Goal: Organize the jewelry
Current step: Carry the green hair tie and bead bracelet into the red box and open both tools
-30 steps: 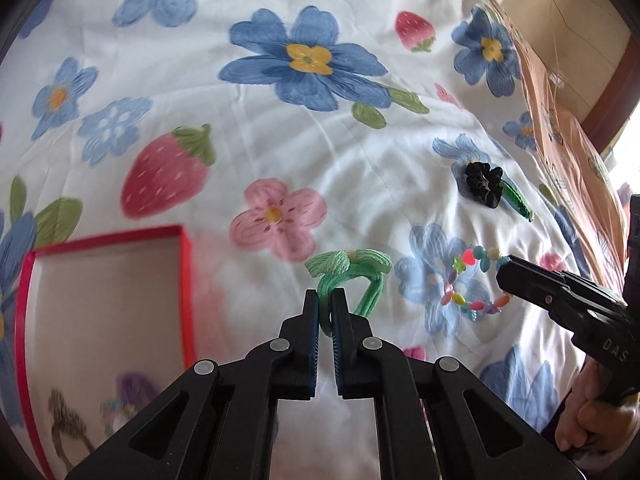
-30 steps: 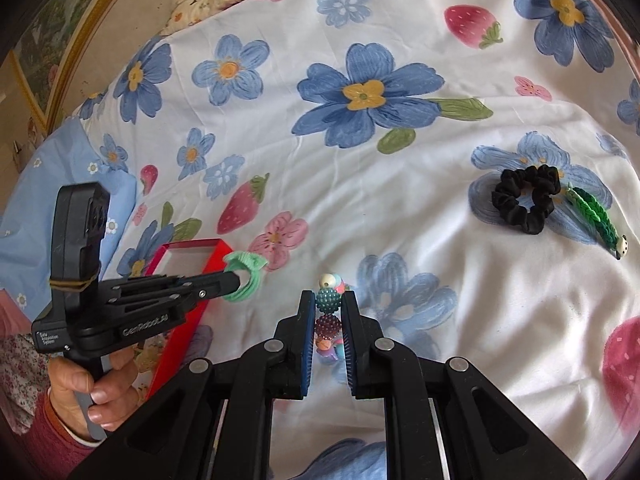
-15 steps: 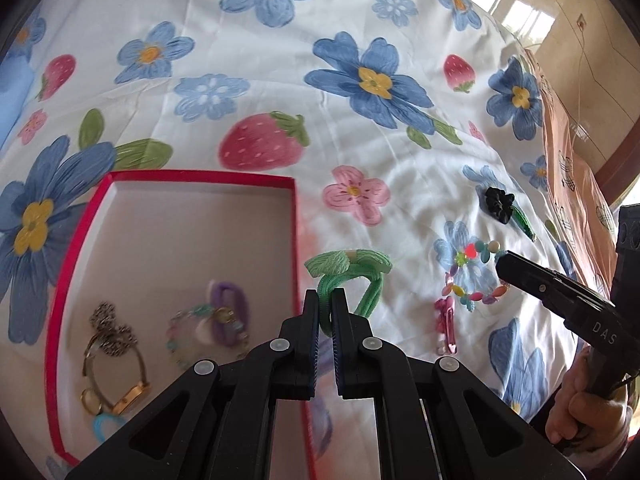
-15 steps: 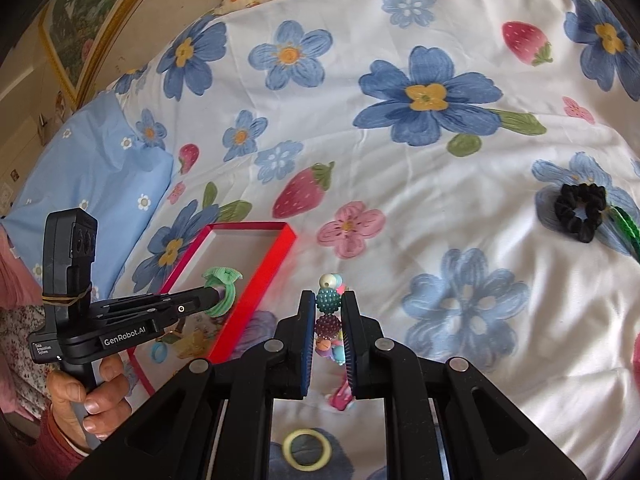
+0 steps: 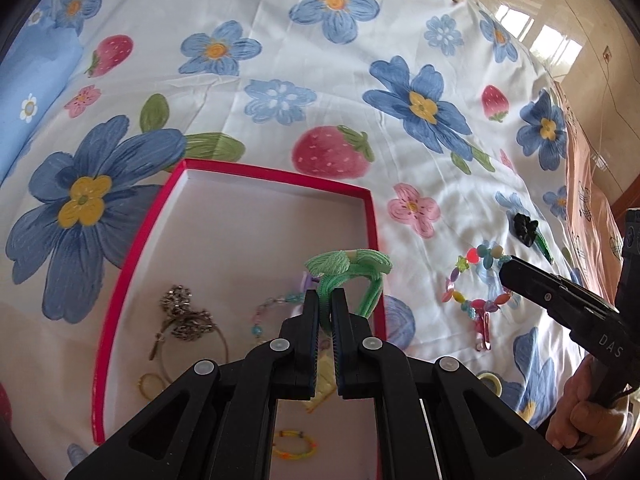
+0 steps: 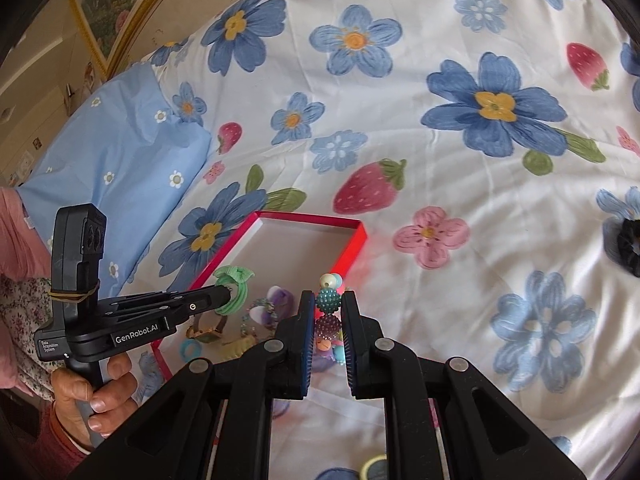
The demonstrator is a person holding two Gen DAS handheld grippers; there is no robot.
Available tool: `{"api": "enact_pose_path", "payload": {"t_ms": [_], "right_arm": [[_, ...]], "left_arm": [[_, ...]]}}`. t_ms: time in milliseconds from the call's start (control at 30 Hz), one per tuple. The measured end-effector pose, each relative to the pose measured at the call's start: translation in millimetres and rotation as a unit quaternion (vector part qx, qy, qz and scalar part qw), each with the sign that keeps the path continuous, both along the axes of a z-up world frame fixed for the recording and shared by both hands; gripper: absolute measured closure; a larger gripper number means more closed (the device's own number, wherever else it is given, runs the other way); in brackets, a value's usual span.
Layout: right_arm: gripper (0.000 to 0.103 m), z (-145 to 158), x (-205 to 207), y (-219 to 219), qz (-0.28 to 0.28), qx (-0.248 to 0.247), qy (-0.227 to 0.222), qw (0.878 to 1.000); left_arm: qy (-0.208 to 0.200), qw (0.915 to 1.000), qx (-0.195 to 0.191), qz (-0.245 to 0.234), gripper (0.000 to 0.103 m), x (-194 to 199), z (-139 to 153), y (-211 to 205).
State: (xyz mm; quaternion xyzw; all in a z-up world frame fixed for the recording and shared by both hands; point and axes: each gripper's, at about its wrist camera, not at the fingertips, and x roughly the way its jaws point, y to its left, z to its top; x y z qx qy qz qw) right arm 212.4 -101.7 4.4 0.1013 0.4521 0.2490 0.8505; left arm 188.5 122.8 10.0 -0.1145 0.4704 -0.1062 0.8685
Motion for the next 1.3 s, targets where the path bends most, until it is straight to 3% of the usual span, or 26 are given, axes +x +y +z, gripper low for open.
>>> {"api": "enact_pose_path", "payload": {"t_ms": [633, 1033, 1300], "right_arm": [[0.090, -11.7, 39.0, 75.2, 0.062, 0.011, 0.002, 0.998], [0.090, -43.4, 61.6, 103.5, 0.078, 0.030, 0.038, 0.996], [0.090, -73.4, 70.2, 103.9, 0.074, 0.008, 0.066, 0.995]], "left_arm": [[0.027, 0.9980, 0.006, 0.057, 0.098, 35.5, -24.8, 49.8], [0.053, 0.9955, 0.014, 0.077, 0.098, 67.8, -52.6, 63.3], [0.085, 0.9928, 0.037, 0.075, 0.097, 88.8, -80.6, 57.1]]}}
